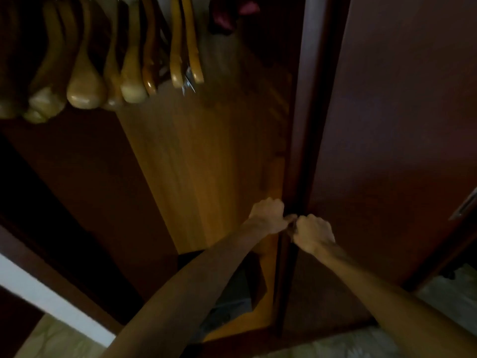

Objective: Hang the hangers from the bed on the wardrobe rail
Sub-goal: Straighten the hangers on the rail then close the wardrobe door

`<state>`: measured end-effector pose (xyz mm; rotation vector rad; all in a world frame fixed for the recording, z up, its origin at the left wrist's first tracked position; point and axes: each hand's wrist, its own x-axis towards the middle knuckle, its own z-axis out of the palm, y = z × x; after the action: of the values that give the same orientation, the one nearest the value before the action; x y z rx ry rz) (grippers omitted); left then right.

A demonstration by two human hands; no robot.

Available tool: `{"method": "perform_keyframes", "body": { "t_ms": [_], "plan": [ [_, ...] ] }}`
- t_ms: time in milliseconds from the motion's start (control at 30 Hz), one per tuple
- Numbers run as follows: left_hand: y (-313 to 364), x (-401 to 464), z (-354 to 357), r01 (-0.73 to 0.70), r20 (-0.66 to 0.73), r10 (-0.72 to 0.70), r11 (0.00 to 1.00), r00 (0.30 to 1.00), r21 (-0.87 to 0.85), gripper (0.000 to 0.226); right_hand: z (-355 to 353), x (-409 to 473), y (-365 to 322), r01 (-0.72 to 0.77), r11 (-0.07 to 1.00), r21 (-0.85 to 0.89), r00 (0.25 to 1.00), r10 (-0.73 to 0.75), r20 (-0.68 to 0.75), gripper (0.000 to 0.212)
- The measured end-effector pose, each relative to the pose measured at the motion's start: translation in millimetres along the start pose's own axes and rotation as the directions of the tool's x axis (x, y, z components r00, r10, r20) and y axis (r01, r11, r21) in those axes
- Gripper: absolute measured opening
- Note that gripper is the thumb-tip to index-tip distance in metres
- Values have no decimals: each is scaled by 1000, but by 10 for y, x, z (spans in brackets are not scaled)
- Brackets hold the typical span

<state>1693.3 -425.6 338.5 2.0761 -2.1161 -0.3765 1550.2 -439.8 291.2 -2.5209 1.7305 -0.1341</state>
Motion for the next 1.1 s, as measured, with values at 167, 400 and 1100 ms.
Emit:
{"method": "perform_keyframes", "body": {
  "t_ms": [167, 400, 1100],
  "plan": [
    [-57, -141, -331, -64, -46, 65, 998, 997, 19, 32, -415, 31, -247, 30, 999, 36, 998, -28, -60, 14],
    [-301, -539, -1245, -151, -258, 162, 987, 953, 60, 31, -1397, -43, -898, 84, 988, 130, 968, -50, -246, 25],
    [-1558, -1510, -3305, -19, -829, -109, 990, 549, -142, 20, -3055, -128, -2989, 430, 896, 108, 639, -218, -738, 17]
  ]
}}
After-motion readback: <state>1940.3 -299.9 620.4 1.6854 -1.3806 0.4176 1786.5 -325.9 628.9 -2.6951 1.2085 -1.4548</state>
